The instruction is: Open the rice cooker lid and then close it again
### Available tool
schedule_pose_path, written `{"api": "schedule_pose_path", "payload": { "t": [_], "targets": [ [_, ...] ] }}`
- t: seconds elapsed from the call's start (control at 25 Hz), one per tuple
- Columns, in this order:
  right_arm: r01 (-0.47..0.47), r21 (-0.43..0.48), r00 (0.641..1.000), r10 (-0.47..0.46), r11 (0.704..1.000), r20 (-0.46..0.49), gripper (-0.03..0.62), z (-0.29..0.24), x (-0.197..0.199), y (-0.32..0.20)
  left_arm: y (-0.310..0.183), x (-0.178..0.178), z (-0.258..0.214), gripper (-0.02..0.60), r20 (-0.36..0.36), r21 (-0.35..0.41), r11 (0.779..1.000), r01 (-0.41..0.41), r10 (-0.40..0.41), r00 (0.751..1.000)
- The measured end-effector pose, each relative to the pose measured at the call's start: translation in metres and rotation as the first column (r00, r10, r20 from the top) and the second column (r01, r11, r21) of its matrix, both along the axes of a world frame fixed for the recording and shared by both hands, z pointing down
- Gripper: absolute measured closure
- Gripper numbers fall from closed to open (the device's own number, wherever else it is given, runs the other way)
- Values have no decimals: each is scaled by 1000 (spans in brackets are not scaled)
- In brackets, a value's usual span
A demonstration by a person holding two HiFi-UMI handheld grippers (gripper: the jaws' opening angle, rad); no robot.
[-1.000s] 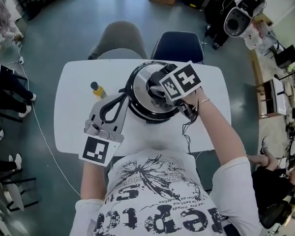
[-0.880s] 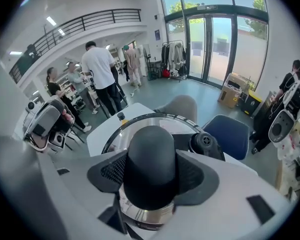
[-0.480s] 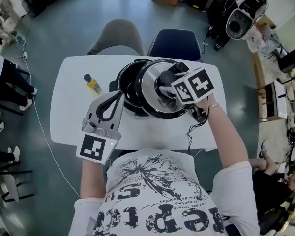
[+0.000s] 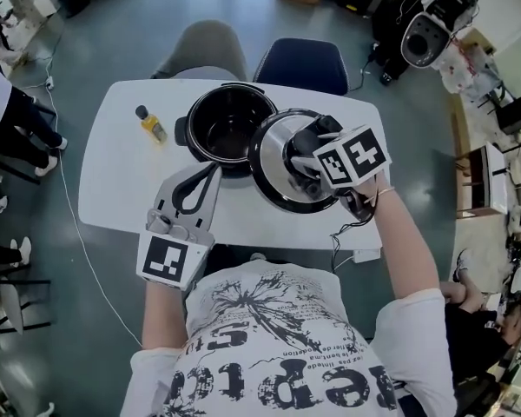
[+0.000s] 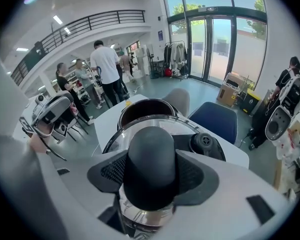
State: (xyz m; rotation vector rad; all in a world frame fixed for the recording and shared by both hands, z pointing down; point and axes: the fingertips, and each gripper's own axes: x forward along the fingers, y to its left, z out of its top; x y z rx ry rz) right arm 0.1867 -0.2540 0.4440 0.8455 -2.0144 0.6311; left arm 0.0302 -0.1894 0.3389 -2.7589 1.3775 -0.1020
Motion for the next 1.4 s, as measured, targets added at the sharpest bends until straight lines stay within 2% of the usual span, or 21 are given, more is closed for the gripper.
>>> {"api": "schedule_pose_path", "payload": {
  "t": [0.28,0.68,0.92,1.2,1.4],
  "targets": [
    [-11,-24,1000,11,1000,-1,303,14,42,42,30,35,5,568,-1,1,1000,5,-5,1000],
    [10,-47,1000,-10,999,6,303,19,67,63,52,66,-2,568,22,6,1000,9,-9,1000],
    [16,-15,1000,-16,1000,16,303,8,54,59,53,59,-7,568,11,24,1000,13,-13,1000],
    [11,8,1000,-12,1000,23,303,-4,31,39,29,48,-16,568,17,60,998,-12,11,1000],
    [30,20,999,-31,999,29,302,-17,-7,22,9,16,-25,568,9,76,997,-23,23,1000]
  ]
}}
